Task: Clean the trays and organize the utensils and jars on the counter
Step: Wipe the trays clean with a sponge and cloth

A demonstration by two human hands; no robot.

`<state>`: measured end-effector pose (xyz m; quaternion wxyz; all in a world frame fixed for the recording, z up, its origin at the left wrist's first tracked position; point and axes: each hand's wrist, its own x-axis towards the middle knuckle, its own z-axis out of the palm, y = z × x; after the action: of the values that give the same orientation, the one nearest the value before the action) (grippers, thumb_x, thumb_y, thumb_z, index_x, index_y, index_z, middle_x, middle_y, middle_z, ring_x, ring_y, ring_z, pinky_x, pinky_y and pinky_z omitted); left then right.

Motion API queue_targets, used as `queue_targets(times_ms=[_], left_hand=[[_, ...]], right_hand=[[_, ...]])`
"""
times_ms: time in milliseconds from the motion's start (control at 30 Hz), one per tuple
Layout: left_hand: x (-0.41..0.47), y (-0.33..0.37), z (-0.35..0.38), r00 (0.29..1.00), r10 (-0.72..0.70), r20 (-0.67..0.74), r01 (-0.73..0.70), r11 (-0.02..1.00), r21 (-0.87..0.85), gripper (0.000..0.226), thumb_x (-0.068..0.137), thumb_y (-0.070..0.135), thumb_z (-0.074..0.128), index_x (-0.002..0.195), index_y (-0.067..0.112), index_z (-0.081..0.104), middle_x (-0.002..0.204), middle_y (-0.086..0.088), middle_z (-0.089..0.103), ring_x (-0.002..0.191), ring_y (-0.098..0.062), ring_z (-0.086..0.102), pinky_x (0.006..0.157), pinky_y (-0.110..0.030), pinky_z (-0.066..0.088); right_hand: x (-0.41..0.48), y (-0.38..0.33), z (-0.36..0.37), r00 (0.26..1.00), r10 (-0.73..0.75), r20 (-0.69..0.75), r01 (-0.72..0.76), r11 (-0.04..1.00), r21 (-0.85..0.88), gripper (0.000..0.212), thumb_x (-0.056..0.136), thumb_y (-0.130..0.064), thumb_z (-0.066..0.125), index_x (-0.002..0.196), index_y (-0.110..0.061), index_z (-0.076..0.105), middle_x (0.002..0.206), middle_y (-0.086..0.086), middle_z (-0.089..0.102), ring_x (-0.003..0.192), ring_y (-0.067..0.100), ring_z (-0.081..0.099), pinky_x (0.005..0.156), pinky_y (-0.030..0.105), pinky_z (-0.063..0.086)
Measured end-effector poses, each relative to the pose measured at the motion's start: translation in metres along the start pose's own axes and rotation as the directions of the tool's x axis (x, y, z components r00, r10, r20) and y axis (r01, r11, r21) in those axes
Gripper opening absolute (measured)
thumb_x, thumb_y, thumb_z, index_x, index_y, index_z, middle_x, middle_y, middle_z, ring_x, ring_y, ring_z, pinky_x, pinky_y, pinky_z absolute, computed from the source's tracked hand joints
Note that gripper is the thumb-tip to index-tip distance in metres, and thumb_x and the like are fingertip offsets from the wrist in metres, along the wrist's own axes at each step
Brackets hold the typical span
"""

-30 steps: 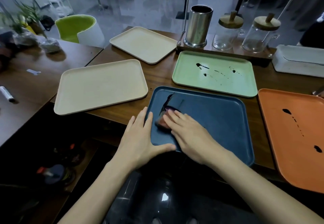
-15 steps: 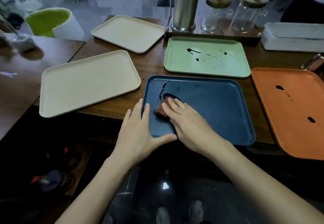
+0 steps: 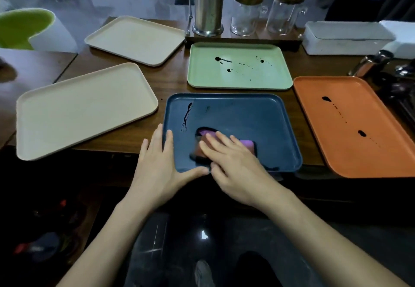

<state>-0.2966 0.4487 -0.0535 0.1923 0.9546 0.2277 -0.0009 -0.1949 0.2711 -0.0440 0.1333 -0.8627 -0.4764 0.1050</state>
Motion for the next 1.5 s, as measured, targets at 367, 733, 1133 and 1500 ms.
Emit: queue_targets(times_ms=[367, 733, 1133, 1500], left_hand=[[0.001, 0.006, -0.006, 0.999, -0.012, 0.051, 0.010, 0.999, 0.042, 0.140, 0.061, 0.100, 0.037, 0.164, 0.013, 0.000, 0.171, -0.006, -0.012, 0.157, -0.018, -0.012, 0.126, -0.043, -0.008], [0.009, 0.002, -0.001, 0.998, -0.026, 0.052, 0.024, 0.999, 0.044, 0.139, 0.061, 0.103, 0.034, 0.164, 0.017, -0.002, 0.171, -0.003, -0.012, 0.157, -0.016, -0.011, 0.126, -0.041, -0.007], [-0.007, 0.020, 0.008, 0.979, -0.178, -0.102, 0.169, 0.981, -0.091, 0.130, 0.064, 0.091, 0.048, 0.165, 0.021, 0.005, 0.172, -0.003, -0.002, 0.157, -0.017, -0.004, 0.128, -0.042, 0.001], [-0.017, 0.032, 0.012, 0.940, -0.341, 0.019, 0.319, 0.857, -0.404, 0.128, 0.072, 0.071, 0.071, 0.164, 0.022, -0.002, 0.171, 0.011, -0.007, 0.151, 0.000, -0.019, 0.124, -0.031, 0.000]], right_hand=[[-0.054, 0.039, -0.018, 0.993, 0.110, -0.033, -0.112, 0.993, -0.044, 0.055, 0.098, -0.044, 0.029, 0.149, -0.033, 0.045, 0.159, -0.014, 0.032, 0.152, 0.014, 0.019, 0.125, 0.040, 0.013], [-0.027, 0.022, -0.008, 0.999, -0.046, 0.025, 0.046, 0.999, -0.001, 0.056, 0.100, -0.046, 0.023, 0.152, -0.034, 0.039, 0.162, -0.013, 0.027, 0.153, 0.010, 0.012, 0.126, 0.038, 0.006], [-0.057, 0.082, -0.035, 0.995, 0.037, 0.093, -0.019, 0.984, -0.179, 0.061, 0.100, -0.046, 0.017, 0.153, -0.024, 0.038, 0.161, -0.001, 0.034, 0.150, 0.025, 0.027, 0.122, 0.042, 0.020], [-0.059, 0.111, -0.039, 0.967, -0.151, 0.208, 0.185, 0.970, -0.158, 0.068, 0.101, -0.054, 0.015, 0.150, -0.016, 0.044, 0.158, 0.013, 0.038, 0.146, 0.036, 0.035, 0.116, 0.049, 0.031]])
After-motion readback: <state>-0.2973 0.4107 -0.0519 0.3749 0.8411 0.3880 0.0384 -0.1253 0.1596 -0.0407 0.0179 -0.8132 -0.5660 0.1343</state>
